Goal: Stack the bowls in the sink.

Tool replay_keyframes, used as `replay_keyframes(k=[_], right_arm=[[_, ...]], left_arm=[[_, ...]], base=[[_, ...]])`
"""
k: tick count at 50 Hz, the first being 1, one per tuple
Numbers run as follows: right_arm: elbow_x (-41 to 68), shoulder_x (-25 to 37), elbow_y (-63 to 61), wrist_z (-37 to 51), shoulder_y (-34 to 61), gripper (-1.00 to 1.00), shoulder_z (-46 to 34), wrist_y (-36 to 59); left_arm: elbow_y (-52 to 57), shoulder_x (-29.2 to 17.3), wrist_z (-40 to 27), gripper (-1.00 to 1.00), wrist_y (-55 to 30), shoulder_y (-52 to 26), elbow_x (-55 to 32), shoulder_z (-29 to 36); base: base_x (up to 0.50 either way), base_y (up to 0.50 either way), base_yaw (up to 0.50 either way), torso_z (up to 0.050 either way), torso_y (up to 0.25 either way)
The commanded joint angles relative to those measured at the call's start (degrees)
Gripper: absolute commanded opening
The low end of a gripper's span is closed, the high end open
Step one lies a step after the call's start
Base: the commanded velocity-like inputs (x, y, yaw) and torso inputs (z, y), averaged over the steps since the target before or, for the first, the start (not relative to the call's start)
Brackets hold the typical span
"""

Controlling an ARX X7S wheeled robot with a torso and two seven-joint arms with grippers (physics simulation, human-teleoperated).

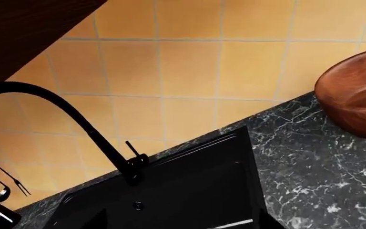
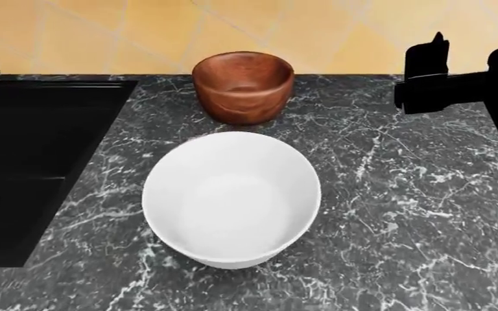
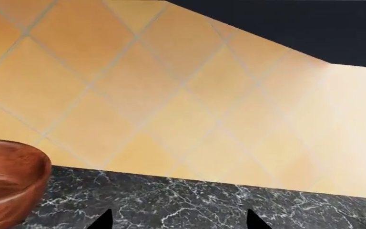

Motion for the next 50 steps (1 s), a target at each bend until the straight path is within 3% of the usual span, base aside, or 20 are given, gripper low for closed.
replay_keyframes(k=[1, 17, 32, 42, 50], right_arm=[[0.0, 0.4, -0.1, -0.4, 0.1, 1.0, -0.9, -1.0], [-0.3, -0.4, 0.7, -0.1, 2.8, 1.0, -3.9, 0.6], [0.6, -1.2, 1.4, 1.0, 5.6, 1.0, -6.1, -0.2], [-1.2, -9.1, 6.5, -2.1, 9.0, 1.0, -7.4, -2.5], [-5.9, -19.8, 19.9, -3.8, 13.6, 1.0, -11.0, -3.5]], left_arm=[[-0.3, -0.6, -0.7, 1.0, -0.1, -2.2, -1.7, 2.0], [-1.0, -0.9, 0.7, 1.0, -0.3, -2.9, -0.8, 2.7], [-0.6, -1.3, 0.7, 1.0, 0.4, -4.0, -1.5, 3.9], [0.4, -2.2, 2.2, 1.0, 1.8, -3.4, -1.3, 2.8], [0.8, -2.4, 3.5, 1.0, 2.1, -2.8, -0.4, 2.1]], base=[[0.5, -0.21, 0.0, 0.0, 0.0], [0.49, -0.12, 0.0, 0.0, 0.001], [0.02, 0.0, 0.0, 0.0, 0.001], [0.0, 0.0, 0.0, 0.0, 0.0], [0.0, 0.0, 0.0, 0.0, 0.0]])
